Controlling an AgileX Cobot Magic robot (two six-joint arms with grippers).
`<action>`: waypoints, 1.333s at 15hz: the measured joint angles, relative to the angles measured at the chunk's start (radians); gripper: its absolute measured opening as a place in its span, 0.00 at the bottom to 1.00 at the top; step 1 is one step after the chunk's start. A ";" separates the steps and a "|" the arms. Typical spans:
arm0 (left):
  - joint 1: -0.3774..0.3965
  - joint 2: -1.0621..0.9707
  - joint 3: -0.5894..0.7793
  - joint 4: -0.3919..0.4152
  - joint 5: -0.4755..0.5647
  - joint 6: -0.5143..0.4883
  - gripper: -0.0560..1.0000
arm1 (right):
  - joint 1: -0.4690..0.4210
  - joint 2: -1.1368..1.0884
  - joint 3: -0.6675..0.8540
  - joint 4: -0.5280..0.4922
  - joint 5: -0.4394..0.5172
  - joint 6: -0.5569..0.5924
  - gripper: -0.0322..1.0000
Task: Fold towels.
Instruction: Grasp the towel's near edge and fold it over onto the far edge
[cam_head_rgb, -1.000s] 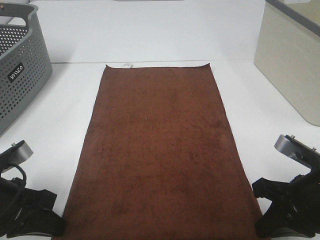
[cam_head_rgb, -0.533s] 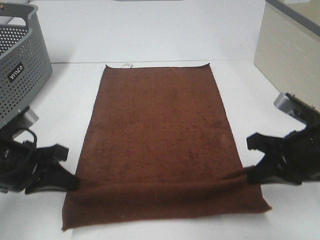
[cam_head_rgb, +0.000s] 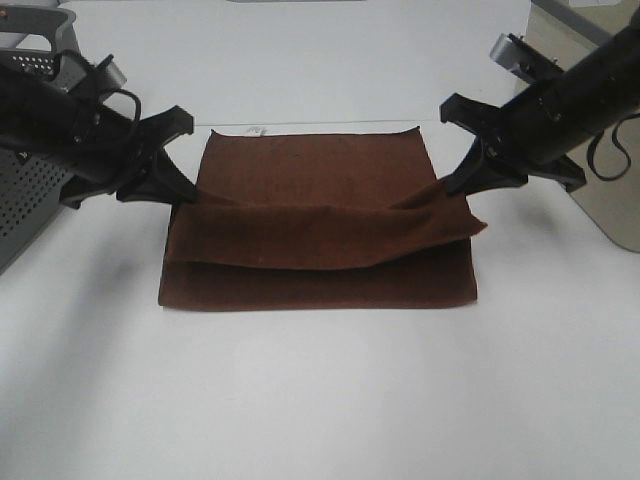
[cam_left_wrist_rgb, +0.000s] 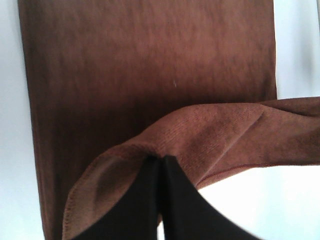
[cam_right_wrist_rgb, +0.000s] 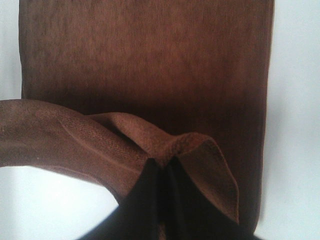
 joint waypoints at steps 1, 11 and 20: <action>0.008 0.063 -0.117 0.063 0.001 -0.065 0.05 | 0.000 0.085 -0.139 -0.053 0.032 0.057 0.03; 0.070 0.479 -0.735 0.102 -0.098 -0.153 0.05 | 0.000 0.554 -0.910 -0.297 0.049 0.236 0.03; 0.069 0.680 -0.937 0.101 -0.158 -0.014 0.61 | 0.000 0.722 -0.992 -0.288 -0.087 0.236 0.61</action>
